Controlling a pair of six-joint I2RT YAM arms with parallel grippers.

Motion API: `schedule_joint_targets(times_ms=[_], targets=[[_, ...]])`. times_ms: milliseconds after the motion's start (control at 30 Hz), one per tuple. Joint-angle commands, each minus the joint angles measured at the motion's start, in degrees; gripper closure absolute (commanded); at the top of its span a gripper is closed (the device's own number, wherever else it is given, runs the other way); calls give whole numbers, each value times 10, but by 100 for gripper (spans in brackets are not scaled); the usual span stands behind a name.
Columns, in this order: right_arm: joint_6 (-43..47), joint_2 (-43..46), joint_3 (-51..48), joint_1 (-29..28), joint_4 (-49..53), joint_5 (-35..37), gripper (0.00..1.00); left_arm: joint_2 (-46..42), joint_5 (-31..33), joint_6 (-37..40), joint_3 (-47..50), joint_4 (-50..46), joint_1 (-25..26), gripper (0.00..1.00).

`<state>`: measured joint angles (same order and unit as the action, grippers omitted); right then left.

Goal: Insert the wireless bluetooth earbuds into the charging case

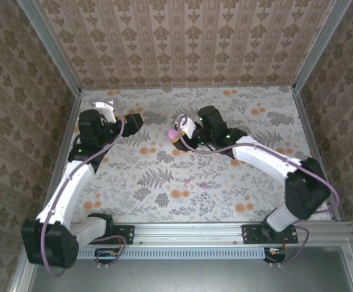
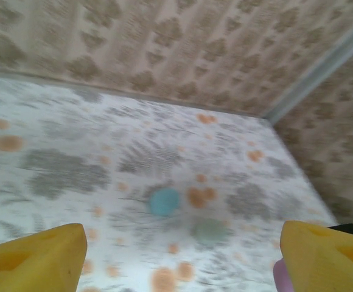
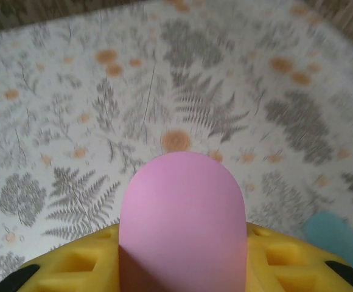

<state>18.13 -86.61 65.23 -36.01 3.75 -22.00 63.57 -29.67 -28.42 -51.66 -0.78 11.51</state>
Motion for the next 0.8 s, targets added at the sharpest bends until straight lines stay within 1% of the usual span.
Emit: schedule_joint_targets(times_ms=[0, 100, 200, 433, 533, 567, 667, 767], targets=[[-14, 52, -32, -1, -54, 25, 67, 34, -148, -98, -52, 25, 26, 17], [-12, 89, -43, -1, -61, 42, 66, 60, -166, -102, -85, 22, 65, 16], [-15, 103, -49, -2, -71, 57, 66, 81, -174, -97, -107, 7, 96, 17], [-16, 106, -46, -7, -83, 66, 66, 119, -192, -94, -133, -7, 140, 19], [-19, 105, -47, -9, -97, 72, 66, 133, -188, -95, -136, -18, 142, 23], [-20, 104, -47, -9, -103, 75, 66, 136, -188, -98, -136, -17, 155, 24], [-21, 101, -46, -12, -111, 85, 66, 145, -197, -100, -137, -16, 165, 27], [-21, 96, -44, -13, -116, 87, 66, 147, -196, -100, -139, -14, 169, 36]])
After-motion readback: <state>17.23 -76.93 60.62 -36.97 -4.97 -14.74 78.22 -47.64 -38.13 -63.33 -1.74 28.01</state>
